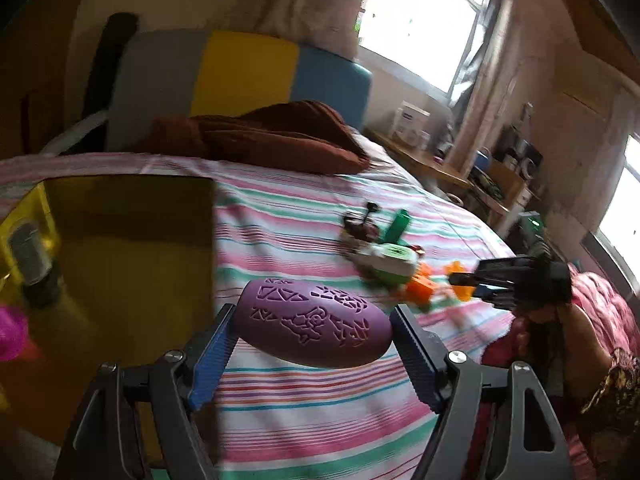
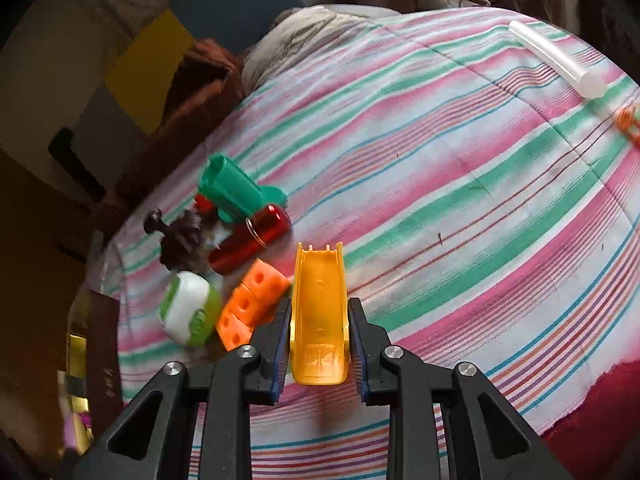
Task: Organize rigid objects
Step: 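Carry the purple egg into the gold tray with the left tool and release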
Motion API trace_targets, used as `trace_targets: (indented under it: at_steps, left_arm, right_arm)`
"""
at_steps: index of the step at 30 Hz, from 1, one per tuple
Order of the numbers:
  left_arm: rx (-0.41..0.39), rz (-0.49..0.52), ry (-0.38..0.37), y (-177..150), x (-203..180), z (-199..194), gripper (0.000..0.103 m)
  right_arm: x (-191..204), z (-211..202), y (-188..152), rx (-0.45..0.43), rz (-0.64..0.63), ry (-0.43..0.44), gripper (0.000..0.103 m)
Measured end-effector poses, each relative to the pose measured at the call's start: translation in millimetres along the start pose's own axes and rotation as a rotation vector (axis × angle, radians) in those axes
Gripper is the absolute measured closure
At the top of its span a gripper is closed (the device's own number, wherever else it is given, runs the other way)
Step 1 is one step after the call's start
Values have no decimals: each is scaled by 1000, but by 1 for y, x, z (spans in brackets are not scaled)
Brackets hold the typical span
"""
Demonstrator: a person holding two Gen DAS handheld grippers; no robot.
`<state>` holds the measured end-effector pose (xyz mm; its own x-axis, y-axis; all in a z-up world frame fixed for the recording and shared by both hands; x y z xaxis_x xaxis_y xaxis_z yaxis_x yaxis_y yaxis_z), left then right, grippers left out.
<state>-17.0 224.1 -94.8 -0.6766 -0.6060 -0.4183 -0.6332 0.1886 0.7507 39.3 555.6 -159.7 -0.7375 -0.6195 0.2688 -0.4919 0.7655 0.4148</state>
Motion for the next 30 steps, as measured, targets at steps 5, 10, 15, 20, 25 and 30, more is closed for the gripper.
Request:
trace_targets:
  at_steps: [5, 10, 15, 20, 25, 30]
  left_arm:
    - [-11, -65, 67, 2, 41, -18, 25]
    - [-5, -124, 136, -3, 83, -35, 25]
    - [27, -193, 210, -11, 126, -43, 25]
    - [45, -206, 289, -16, 155, -48, 25]
    - [63, -194, 368, -19, 173, -55, 25]
    - [86, -172, 412, -22, 179, -58, 25]
  right_arm:
    - [18, -13, 8, -63, -25, 38, 76]
    - [34, -24, 5, -112, -101, 31, 76]
    - [51, -47, -7, -126, -140, 56, 76]
    - [90, -77, -23, -163, -219, 123, 76]
    - [139, -97, -48, -165, -291, 220, 76]
    - [181, -102, -77, -142, -371, 270, 76]
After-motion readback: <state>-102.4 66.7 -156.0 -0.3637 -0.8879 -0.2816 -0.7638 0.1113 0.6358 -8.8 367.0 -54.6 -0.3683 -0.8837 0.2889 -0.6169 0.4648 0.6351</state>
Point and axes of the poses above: each gripper's, at about its wrist camera, not at the fingertips, and z roughly the way its jaws point, x to its left, y to its top, the point moved 7 cm from there along z, roughly the way its jaws point, and after that the axes turned 12 degrees about -y, right-handed, at the moved point
